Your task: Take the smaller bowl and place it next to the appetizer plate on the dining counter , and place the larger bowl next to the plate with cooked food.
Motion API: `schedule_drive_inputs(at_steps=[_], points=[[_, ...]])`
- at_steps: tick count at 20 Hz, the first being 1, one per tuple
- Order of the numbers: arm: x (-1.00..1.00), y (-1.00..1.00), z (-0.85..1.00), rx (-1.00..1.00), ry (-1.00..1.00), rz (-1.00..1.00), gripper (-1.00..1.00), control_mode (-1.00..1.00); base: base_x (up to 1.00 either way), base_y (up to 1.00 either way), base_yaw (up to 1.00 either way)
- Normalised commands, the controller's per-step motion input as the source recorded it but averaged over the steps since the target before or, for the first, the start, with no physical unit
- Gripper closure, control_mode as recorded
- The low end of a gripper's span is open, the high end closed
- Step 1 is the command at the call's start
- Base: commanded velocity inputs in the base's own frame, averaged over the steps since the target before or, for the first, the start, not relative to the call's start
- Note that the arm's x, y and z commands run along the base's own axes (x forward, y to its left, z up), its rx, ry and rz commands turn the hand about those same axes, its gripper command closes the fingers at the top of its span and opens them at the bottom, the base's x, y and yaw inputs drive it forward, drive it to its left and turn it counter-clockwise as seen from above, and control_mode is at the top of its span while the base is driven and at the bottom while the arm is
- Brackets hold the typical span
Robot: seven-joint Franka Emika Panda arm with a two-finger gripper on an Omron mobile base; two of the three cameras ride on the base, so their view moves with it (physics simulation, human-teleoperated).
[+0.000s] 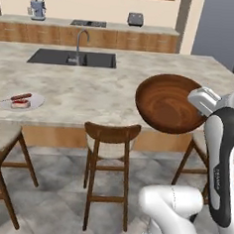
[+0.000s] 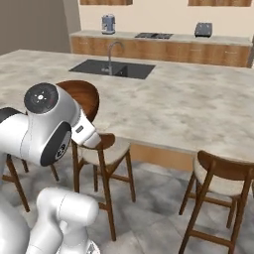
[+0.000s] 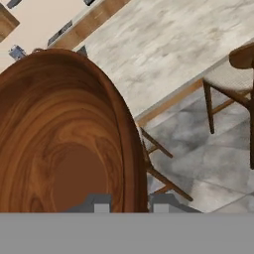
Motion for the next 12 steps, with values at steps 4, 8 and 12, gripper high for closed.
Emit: schedule_drive_inputs(at_steps=[4, 8, 12], points=[[0.00, 0.00, 0.00, 0.00, 0.00, 0.00, 1.00, 1.00, -0.11, 1.00, -0.01], [0.00, 0.00, 0.00, 0.00, 0.00, 0.00, 1.00, 1.00, 0.00, 1.00, 0.00], [0.00, 0.00, 0.00, 0.00, 0.00, 0.00, 1.00, 1.00, 0.01, 1.00, -0.01]])
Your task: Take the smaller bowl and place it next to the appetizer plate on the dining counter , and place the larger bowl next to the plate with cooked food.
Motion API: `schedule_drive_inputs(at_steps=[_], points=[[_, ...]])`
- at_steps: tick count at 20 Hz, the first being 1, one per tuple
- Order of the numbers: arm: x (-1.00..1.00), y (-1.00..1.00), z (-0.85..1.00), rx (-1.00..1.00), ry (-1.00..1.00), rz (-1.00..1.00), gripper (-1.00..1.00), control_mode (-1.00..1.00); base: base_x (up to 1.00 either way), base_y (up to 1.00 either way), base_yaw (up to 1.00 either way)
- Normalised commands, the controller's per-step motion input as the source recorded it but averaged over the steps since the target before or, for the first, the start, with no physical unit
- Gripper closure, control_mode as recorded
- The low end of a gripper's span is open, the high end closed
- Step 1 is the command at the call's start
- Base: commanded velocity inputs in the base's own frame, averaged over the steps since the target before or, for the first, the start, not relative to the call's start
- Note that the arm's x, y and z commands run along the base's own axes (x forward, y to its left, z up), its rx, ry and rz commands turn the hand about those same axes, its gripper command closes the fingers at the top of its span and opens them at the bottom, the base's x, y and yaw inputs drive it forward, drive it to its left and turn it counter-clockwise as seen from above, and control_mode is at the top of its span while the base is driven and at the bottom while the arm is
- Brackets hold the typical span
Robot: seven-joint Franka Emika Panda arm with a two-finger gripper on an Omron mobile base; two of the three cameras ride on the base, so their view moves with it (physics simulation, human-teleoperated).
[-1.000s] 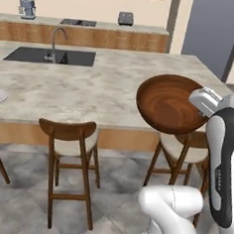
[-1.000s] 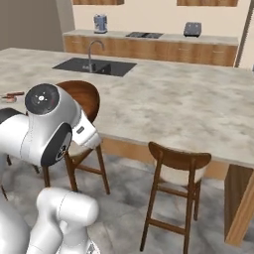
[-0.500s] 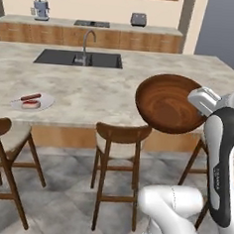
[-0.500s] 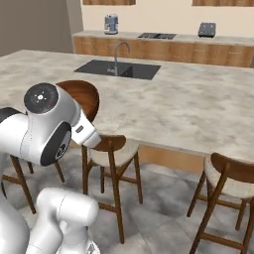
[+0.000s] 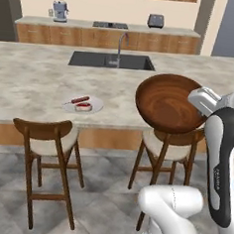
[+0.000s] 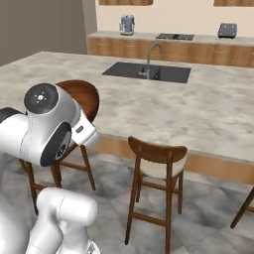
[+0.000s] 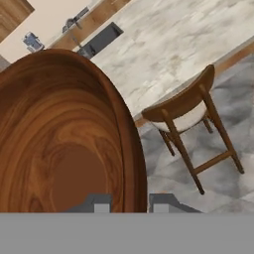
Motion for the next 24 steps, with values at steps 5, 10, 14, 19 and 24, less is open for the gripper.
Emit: schedule_drive_inputs(at_steps=[5, 10, 14, 19, 24], points=[[0.00, 0.00, 0.00, 0.00, 0.00, 0.00, 1.00, 1.00, 0.35, 1.00, -0.07], [0.00, 0.00, 0.00, 0.00, 0.00, 0.00, 1.00, 1.00, 0.90, 1.00, -0.21], [0.00, 0.00, 0.00, 0.00, 0.00, 0.00, 1.00, 1.00, 1.00, 0.68, -0.28], [0.00, 0.00, 0.00, 0.00, 0.00, 0.00, 1.00, 1.00, 1.00, 0.25, -0.27], [0.00, 0.00, 0.00, 0.00, 0.00, 0.00, 1.00, 1.00, 0.96, -0.01, -0.15]])
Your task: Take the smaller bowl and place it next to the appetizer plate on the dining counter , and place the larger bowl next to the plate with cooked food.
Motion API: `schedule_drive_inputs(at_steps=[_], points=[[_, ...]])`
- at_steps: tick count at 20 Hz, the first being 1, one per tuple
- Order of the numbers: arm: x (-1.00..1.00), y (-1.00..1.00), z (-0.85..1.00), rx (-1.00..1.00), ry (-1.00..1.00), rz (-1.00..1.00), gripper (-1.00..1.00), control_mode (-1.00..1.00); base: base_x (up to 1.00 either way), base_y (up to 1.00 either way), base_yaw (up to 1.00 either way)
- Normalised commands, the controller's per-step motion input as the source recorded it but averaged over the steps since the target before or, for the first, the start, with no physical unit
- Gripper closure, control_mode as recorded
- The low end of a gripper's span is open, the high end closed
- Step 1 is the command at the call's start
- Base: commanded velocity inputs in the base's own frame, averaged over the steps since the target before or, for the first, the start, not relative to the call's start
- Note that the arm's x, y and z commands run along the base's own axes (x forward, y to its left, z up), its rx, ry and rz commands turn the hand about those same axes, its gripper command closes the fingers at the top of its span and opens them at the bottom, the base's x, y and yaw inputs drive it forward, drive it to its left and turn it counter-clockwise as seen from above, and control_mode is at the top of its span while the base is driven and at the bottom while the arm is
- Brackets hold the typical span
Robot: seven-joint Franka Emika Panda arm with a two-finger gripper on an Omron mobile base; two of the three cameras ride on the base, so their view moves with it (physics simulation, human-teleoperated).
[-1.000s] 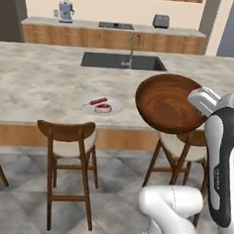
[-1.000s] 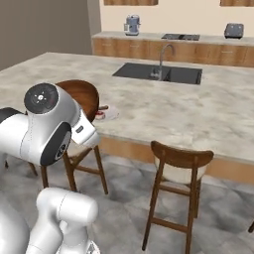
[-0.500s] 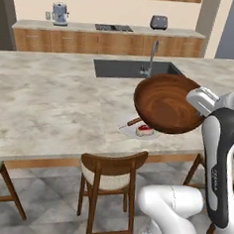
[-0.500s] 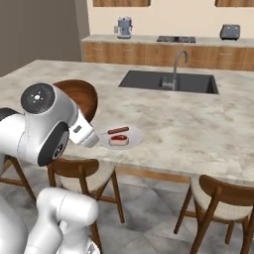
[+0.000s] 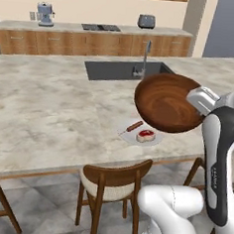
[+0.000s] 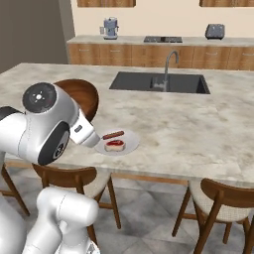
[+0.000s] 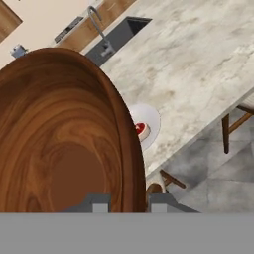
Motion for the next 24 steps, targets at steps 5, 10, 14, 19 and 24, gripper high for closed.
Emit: schedule_drive_inputs(at_steps=[5, 10, 14, 19, 24], points=[[0.60, -0.66, -0.39, -0.01, 0.10, -0.17, 1.00, -1.00, 0.00, 0.00, 0.00], [0.68, -1.00, -0.76, 0.00, 0.27, -0.20, 1.00, -1.00, 0.00, 0.00, 0.00], [0.71, -0.81, -0.85, 0.18, 0.12, -0.27, 1.00, -1.00, 0.00, 0.00, 0.00], [0.60, -0.44, -0.72, 0.23, 0.00, -0.43, 1.00, -1.00, 0.00, 0.00, 0.00], [0.50, -0.34, -0.13, 0.03, 0.02, -0.15, 1.00, -1.00, 0.00, 0.00, 0.00]])
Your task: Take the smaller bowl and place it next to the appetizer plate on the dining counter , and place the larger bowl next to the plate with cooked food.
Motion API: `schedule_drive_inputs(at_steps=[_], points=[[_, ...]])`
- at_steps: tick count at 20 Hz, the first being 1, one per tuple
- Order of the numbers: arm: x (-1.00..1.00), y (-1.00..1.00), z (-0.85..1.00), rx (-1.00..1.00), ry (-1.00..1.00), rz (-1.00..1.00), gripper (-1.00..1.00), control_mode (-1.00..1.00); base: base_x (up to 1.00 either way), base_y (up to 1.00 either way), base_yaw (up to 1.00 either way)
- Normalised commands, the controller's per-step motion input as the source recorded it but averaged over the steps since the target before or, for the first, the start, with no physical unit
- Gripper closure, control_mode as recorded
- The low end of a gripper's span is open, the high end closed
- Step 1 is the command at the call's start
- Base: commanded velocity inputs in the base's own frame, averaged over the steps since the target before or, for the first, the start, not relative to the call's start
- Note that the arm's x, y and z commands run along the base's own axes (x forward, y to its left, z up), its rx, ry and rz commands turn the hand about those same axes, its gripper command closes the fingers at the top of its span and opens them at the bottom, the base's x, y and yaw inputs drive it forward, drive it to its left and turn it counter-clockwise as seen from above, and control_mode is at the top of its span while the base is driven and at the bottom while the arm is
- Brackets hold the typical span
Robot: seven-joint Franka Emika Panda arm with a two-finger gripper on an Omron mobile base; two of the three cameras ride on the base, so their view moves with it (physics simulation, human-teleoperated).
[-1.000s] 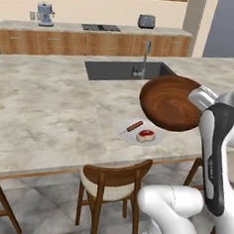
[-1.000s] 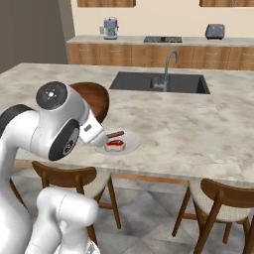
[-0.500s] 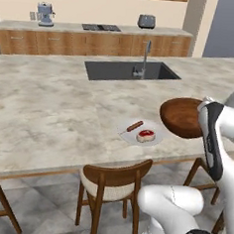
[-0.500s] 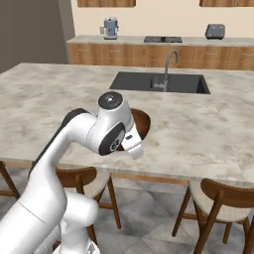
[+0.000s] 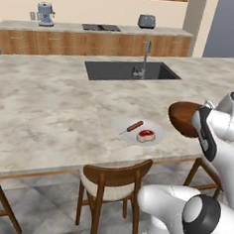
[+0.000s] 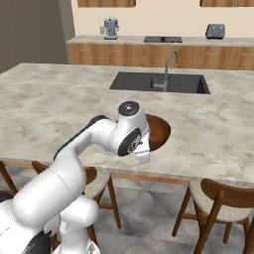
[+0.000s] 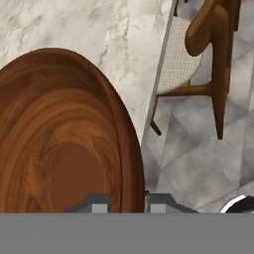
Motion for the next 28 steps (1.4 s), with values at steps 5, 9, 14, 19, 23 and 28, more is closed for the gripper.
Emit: schedule_drive_inputs(at_steps=[5, 9, 14, 19, 23, 28], points=[[0.53, -0.42, -0.14, 0.00, 0.00, -0.02, 1.00, -1.00, 0.00, 0.00, 0.00], [0.54, 0.00, -0.45, 0.00, 0.00, 0.00, 1.00, -1.00, 0.00, 0.00, 0.00], [0.49, 0.00, -0.47, -0.02, 0.00, 0.00, 1.00, -1.00, 0.00, 0.00, 0.00], [0.66, -0.04, -0.38, 0.00, 0.00, 0.00, 1.00, -1.00, 0.00, 0.00, 0.00], [0.60, -0.37, -0.32, 0.00, 0.00, 0.00, 1.00, -1.00, 0.00, 0.00, 0.00], [0.52, -0.32, -0.23, 0.00, 0.01, 0.00, 1.00, -1.00, 0.00, 0.00, 0.00]])
